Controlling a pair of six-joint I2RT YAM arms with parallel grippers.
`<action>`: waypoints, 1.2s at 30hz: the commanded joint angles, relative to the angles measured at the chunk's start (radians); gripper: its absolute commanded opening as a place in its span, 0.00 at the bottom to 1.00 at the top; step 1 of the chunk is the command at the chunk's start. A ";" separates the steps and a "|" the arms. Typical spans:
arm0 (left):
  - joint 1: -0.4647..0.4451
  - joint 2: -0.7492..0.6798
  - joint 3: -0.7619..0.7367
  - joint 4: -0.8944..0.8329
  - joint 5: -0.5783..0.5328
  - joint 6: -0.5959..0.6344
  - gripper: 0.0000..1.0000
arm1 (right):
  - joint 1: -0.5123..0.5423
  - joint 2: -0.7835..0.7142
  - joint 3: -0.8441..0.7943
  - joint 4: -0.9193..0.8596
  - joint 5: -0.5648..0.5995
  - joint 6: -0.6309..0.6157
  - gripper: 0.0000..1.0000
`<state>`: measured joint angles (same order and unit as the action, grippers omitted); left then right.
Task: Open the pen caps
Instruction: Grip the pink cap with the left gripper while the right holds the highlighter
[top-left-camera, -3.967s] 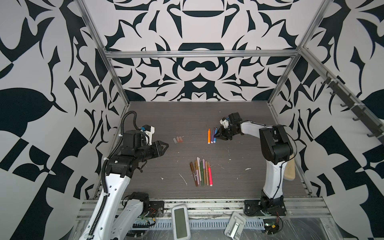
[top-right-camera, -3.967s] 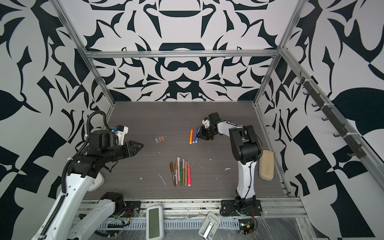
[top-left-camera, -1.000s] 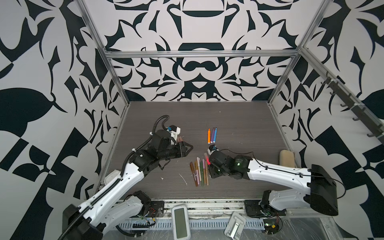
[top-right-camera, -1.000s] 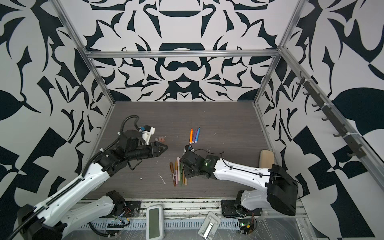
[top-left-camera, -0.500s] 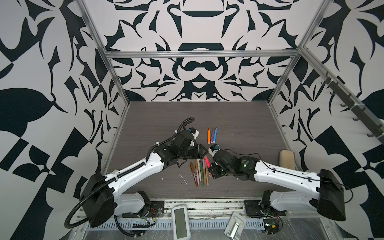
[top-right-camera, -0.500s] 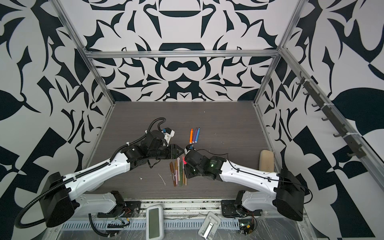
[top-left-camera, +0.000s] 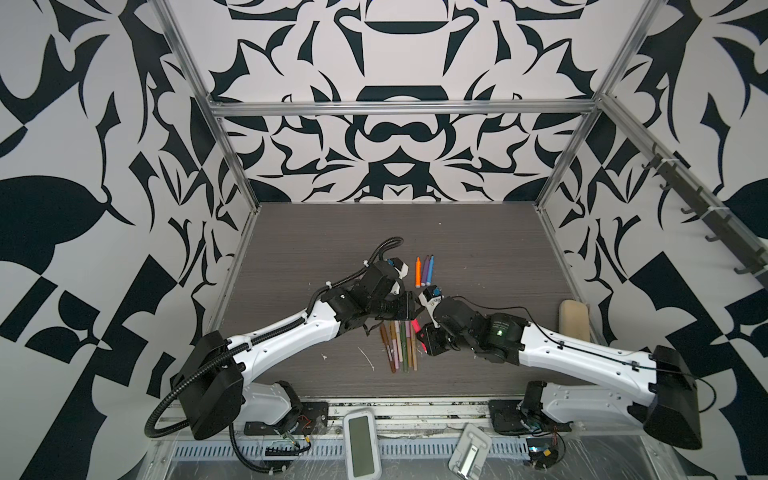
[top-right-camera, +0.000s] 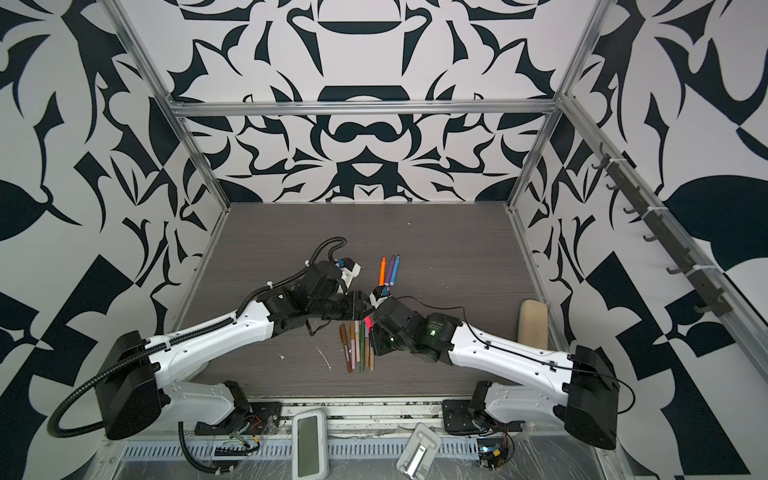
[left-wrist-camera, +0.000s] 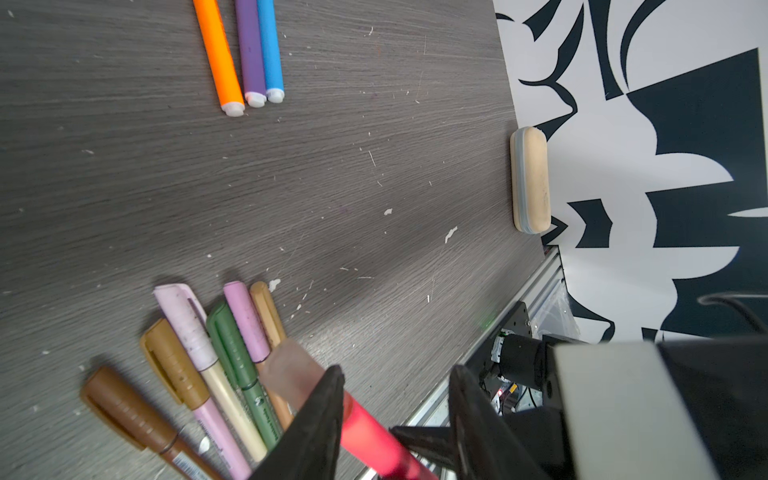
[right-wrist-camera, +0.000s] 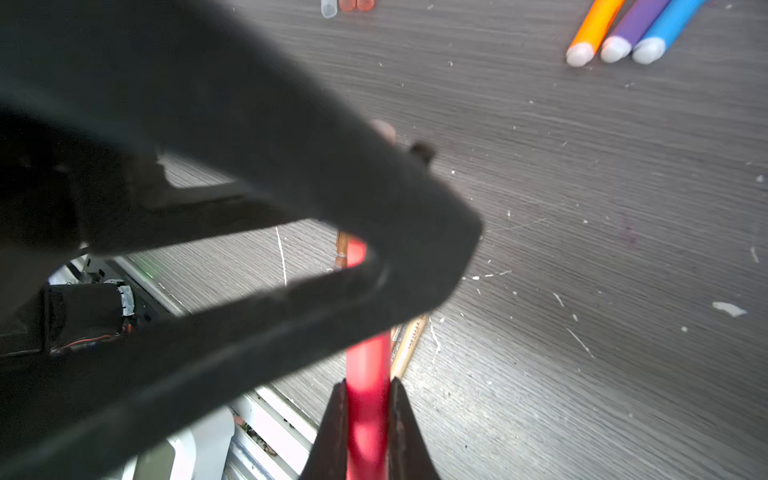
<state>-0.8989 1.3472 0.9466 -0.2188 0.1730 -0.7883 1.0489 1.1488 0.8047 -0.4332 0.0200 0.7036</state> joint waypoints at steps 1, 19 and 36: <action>-0.003 -0.010 0.025 -0.068 -0.066 0.003 0.46 | 0.003 -0.043 -0.005 0.004 0.050 0.004 0.00; -0.003 0.012 0.032 -0.094 -0.102 -0.020 0.45 | 0.003 -0.044 -0.049 0.126 -0.042 0.009 0.00; -0.003 0.023 0.031 -0.073 -0.063 -0.023 0.05 | 0.004 -0.061 -0.064 0.167 -0.041 0.012 0.00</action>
<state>-0.9012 1.3579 0.9691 -0.2665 0.1047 -0.8288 1.0489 1.1141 0.7284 -0.3176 -0.0254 0.7204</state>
